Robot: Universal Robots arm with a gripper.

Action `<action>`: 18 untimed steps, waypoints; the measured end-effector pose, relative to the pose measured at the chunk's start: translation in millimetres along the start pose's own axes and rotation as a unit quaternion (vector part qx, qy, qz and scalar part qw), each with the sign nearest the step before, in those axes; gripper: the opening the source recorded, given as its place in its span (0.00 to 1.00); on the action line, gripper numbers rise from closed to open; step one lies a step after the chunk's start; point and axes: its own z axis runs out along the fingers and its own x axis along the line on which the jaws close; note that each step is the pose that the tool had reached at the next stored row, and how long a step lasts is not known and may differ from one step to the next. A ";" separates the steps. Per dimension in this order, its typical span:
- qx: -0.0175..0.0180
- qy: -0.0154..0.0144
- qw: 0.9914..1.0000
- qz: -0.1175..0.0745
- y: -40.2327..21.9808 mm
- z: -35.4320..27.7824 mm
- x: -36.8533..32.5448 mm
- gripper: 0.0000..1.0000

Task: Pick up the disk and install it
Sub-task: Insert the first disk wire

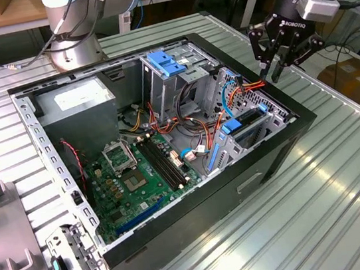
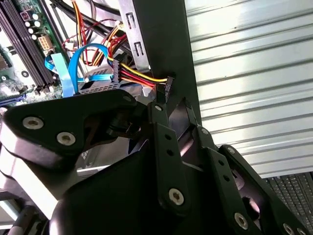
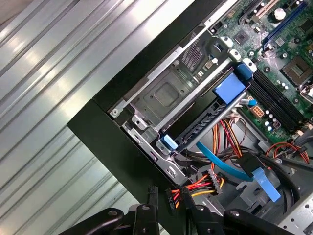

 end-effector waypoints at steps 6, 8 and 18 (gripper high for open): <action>0.000 0.000 1.000 0.000 -0.4 0.0 0.4 0.31; 0.000 0.000 1.000 0.000 -0.4 0.0 0.5 0.31; 0.001 0.002 0.998 -0.064 -0.7 2.5 0.6 0.31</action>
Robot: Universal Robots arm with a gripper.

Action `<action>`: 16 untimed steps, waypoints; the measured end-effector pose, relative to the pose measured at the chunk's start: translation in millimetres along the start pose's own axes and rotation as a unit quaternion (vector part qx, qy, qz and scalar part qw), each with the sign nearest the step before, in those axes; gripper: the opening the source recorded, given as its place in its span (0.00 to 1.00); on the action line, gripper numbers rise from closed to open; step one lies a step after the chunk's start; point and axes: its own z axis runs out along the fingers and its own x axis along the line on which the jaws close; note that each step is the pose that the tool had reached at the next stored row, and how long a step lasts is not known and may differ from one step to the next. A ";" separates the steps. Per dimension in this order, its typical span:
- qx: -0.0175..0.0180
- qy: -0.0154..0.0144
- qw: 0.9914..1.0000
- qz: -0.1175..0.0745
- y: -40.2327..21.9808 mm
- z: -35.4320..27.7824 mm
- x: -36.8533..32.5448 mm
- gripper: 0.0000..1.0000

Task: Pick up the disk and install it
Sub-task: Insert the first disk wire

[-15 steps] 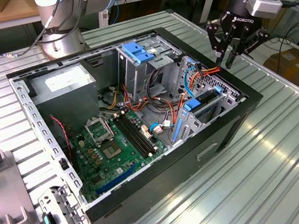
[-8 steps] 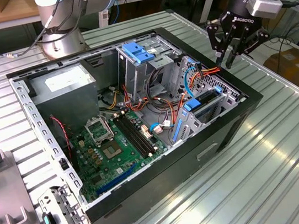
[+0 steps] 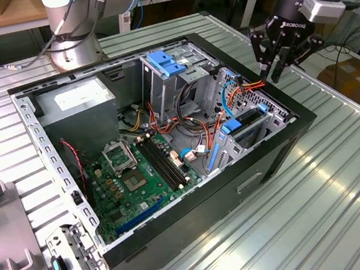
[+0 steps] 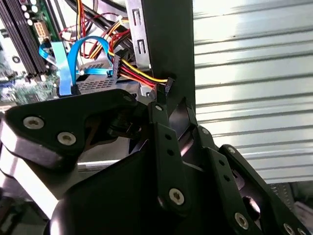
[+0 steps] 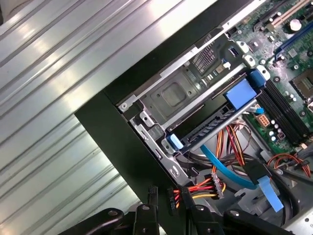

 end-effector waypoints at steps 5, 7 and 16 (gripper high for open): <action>0.007 -0.004 1.000 -0.026 0.6 4.6 -1.4 0.31; 0.009 -0.005 1.000 -0.028 0.5 6.4 -1.4 0.31; 0.009 -0.005 1.000 -0.024 1.1 1.9 -1.5 0.17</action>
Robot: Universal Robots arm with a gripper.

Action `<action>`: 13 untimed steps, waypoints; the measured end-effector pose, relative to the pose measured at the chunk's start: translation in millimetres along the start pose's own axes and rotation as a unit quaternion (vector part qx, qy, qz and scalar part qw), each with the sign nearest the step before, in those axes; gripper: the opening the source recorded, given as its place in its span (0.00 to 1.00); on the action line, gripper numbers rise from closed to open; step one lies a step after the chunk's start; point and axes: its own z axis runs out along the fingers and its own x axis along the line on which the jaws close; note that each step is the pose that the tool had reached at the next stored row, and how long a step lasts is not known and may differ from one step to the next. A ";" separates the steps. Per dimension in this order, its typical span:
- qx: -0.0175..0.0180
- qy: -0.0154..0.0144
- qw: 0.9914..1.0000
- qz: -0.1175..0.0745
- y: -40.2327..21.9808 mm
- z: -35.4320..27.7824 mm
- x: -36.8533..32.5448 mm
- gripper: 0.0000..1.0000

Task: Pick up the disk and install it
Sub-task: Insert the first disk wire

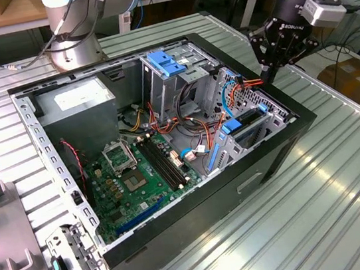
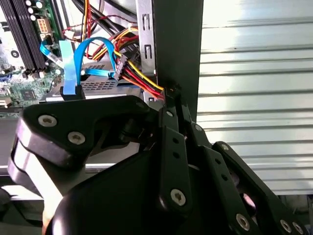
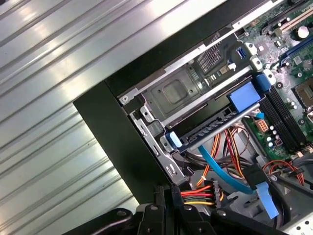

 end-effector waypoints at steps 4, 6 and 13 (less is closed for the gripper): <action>0.000 0.000 1.000 0.023 2.8 0.0 -4.3 0.17; 0.000 0.000 1.000 0.024 5.7 0.1 -8.5 0.17; 0.000 -0.002 0.997 0.080 7.0 0.2 -10.5 0.17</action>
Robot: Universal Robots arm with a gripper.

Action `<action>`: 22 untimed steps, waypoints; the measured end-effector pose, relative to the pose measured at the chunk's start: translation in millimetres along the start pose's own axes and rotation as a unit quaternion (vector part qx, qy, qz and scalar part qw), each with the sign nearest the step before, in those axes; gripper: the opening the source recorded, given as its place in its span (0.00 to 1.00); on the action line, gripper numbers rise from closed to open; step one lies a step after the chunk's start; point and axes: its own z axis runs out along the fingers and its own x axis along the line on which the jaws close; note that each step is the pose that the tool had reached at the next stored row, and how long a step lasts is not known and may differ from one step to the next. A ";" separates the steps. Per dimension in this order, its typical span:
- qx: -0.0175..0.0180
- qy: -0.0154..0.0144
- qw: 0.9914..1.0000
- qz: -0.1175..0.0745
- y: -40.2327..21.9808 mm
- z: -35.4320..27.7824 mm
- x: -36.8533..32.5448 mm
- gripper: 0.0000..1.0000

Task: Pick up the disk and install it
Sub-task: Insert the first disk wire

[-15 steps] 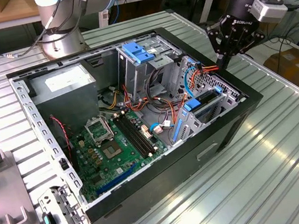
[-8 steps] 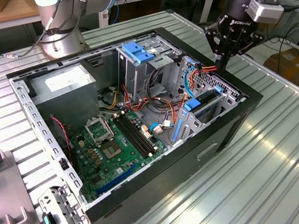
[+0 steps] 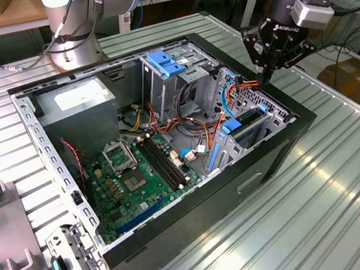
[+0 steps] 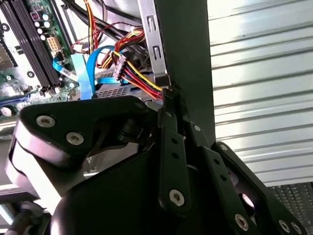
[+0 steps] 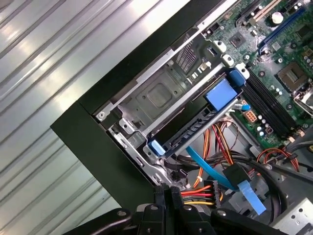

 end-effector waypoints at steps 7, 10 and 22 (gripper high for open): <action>0.000 -0.001 0.999 0.034 4.7 0.2 -5.0 0.17; 0.000 -0.001 0.998 0.060 4.7 0.2 -5.1 0.17; -0.001 -0.003 0.985 0.172 5.7 1.1 -6.1 0.17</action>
